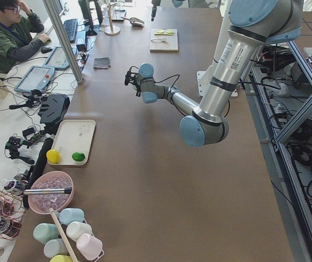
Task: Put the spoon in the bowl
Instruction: 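Push the pale green bowl with the left gripper toward the table center, then withdraw the left gripper from the bowl while the right arm starts reaching, then lower the right gripper onto the white spoon on the cutting board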
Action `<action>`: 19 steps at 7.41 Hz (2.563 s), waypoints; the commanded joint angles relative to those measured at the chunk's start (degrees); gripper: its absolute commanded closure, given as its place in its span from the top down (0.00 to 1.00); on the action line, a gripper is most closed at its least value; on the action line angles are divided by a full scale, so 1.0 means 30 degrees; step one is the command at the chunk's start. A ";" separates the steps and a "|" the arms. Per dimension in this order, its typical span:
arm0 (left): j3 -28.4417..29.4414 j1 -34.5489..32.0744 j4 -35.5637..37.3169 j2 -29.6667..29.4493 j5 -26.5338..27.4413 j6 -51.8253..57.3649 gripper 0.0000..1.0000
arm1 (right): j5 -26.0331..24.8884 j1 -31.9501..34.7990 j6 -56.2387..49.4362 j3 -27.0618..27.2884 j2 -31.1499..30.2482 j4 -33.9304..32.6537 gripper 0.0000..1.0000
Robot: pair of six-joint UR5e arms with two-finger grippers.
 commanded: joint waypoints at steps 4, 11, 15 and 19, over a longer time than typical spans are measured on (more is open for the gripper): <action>0.0502 0.2814 0.2060 -0.2070 0.3673 -0.1076 0.98 | 0.0060 -0.0059 -0.0291 0.0096 0.0050 0.0064 1.00; -0.5940 -0.7477 0.5428 0.5268 -0.6589 0.8007 0.99 | -0.0518 -0.1487 0.3503 0.0591 0.0139 0.1265 1.00; -0.1974 -1.4839 0.5486 0.9181 -0.8715 2.1279 0.99 | -0.4272 -0.4449 0.5416 0.0536 -0.0472 0.1265 0.96; -0.1782 -1.5320 0.5428 0.9211 -0.8803 2.1660 0.99 | -0.7114 -0.7379 0.7263 -0.1654 -0.0564 0.4182 0.95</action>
